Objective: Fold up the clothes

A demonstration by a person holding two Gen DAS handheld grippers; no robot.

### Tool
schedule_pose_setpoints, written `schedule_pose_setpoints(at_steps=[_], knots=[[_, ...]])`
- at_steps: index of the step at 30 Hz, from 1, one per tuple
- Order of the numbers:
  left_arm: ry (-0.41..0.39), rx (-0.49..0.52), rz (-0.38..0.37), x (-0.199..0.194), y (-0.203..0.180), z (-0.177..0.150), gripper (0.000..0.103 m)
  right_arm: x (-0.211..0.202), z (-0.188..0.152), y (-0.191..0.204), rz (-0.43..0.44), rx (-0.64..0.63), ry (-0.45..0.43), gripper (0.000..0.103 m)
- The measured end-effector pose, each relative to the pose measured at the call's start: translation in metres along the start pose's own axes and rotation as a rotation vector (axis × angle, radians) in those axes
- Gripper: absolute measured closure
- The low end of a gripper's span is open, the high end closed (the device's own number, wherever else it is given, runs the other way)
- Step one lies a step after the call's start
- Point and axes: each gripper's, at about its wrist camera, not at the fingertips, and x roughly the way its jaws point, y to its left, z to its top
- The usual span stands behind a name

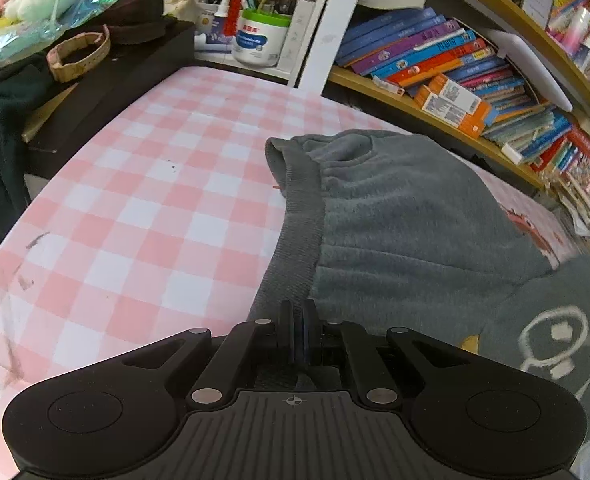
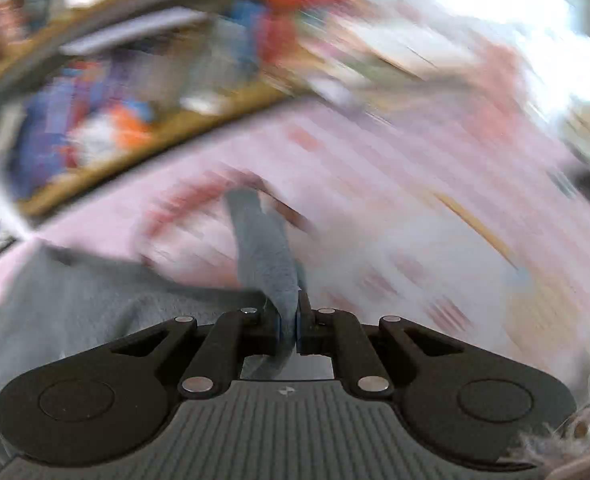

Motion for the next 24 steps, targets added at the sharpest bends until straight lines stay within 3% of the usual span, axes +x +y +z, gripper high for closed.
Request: schedule_pose_setpoints(at_steps=[3, 7, 9, 11, 13, 20, 24], knots=[[0.008, 0.035, 0.003, 0.001, -0.003, 0.002, 0.095, -0.002, -0.032, -0.041, -0.066, 0.147, 0.073, 0.097], [0.012, 0.047, 0.001, 0.003, -0.003, 0.003, 0.095, 0.000, -0.055, -0.041, -0.080, 0.163, 0.108, 0.095], [0.010, 0.056, -0.002, 0.002, -0.003, 0.003, 0.095, 0.001, -0.055, -0.040, -0.082, 0.167, 0.099, 0.092], [0.006, 0.052, -0.005, 0.001, -0.001, 0.001, 0.095, 0.000, -0.053, -0.045, -0.083, 0.186, 0.078, 0.080], [0.002, 0.043, 0.001, -0.002, 0.001, 0.000, 0.095, 0.002, -0.049, -0.048, -0.088, 0.207, 0.058, 0.076], [-0.017, -0.022, 0.043, -0.011, 0.016, -0.002, 0.098, 0.014, -0.033, -0.070, -0.073, 0.358, 0.044, 0.076], [-0.019, -0.081, 0.123, -0.015, 0.036, -0.002, 0.098, 0.018, -0.032, -0.080, -0.039, 0.440, 0.055, 0.074]])
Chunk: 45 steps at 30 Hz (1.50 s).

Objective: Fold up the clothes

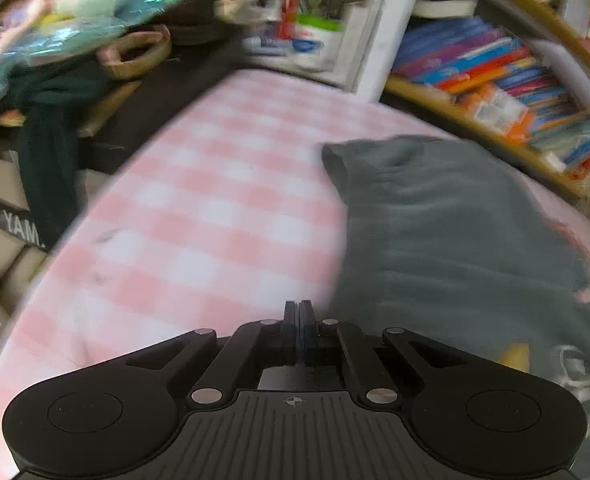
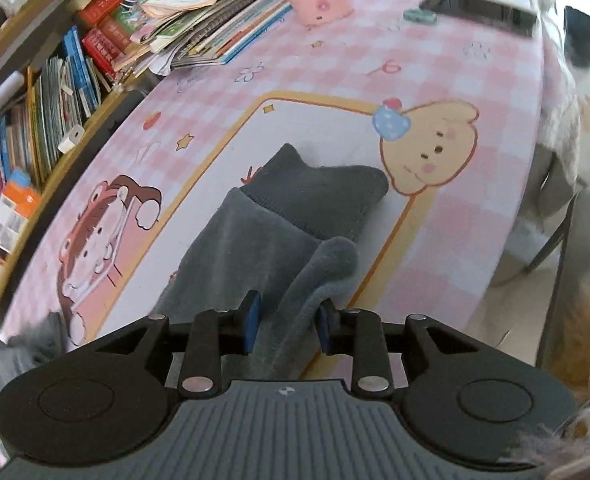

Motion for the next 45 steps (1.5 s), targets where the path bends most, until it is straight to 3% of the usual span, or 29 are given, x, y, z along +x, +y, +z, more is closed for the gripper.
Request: schedule_pose_setpoints(at_steps=[2, 6, 11, 14, 17, 19, 21, 23, 25, 28, 30, 32, 35, 38, 39, 41, 45], knots=[[-0.003, -0.050, 0.022, -0.005, 0.011, 0.002, 0.098, 0.000, 0.001, -0.002, 0.006, 0.011, 0.006, 0.072], [-0.093, -0.110, -0.063, -0.027, 0.020, 0.007, 0.098, 0.000, 0.003, -0.007, -0.003, 0.040, -0.005, 0.068], [-0.084, 0.024, -0.236, -0.032, -0.015, 0.014, 0.098, 0.001, 0.008, -0.015, -0.001, 0.080, -0.032, 0.066], [-0.018, 0.147, -0.294, -0.024, -0.048, 0.009, 0.098, 0.002, 0.010, -0.020, 0.012, 0.113, -0.047, 0.066], [0.043, 0.221, -0.281, -0.007, -0.065, 0.001, 0.098, 0.003, 0.014, -0.024, 0.022, 0.133, -0.058, 0.065], [0.083, 0.195, -0.223, 0.006, -0.059, -0.002, 0.099, 0.003, 0.016, -0.027, 0.026, 0.144, -0.064, 0.066], [0.091, 0.133, -0.222, 0.010, -0.046, -0.001, 0.098, 0.005, 0.018, -0.027, 0.023, 0.133, -0.067, 0.071], [0.095, 0.097, -0.223, 0.009, -0.037, 0.000, 0.098, 0.005, 0.019, -0.022, 0.025, 0.083, -0.061, 0.092], [0.099, 0.095, -0.212, 0.006, -0.036, -0.001, 0.098, -0.003, 0.020, -0.014, 0.067, 0.036, -0.067, 0.094], [0.103, 0.089, -0.196, 0.002, -0.036, -0.003, 0.098, -0.042, 0.024, -0.003, 0.339, 0.008, -0.127, 0.094], [0.107, 0.090, -0.192, 0.001, -0.036, -0.003, 0.098, -0.067, 0.028, 0.001, 0.376, -0.063, -0.193, 0.094], [0.109, 0.089, -0.190, 0.000, -0.039, -0.001, 0.098, -0.073, 0.032, -0.008, 0.307, -0.065, -0.213, 0.094], [0.108, 0.079, -0.188, 0.001, -0.039, -0.001, 0.098, -0.043, 0.030, -0.038, 0.122, 0.034, -0.122, 0.094], [0.112, 0.082, -0.187, 0.001, -0.039, 0.000, 0.098, -0.019, 0.019, -0.047, 0.025, 0.053, -0.049, 0.089], [0.113, 0.085, -0.187, 0.001, -0.039, 0.000, 0.098, -0.018, 0.017, -0.046, -0.012, 0.047, -0.059, 0.087], [0.113, 0.093, -0.182, 0.001, -0.040, 0.000, 0.098, -0.023, 0.014, -0.036, -0.109, 0.023, -0.129, 0.057], [0.030, 0.155, -0.132, -0.014, -0.052, -0.005, 0.098, -0.043, 0.020, -0.018, -0.178, -0.037, -0.278, 0.057]])
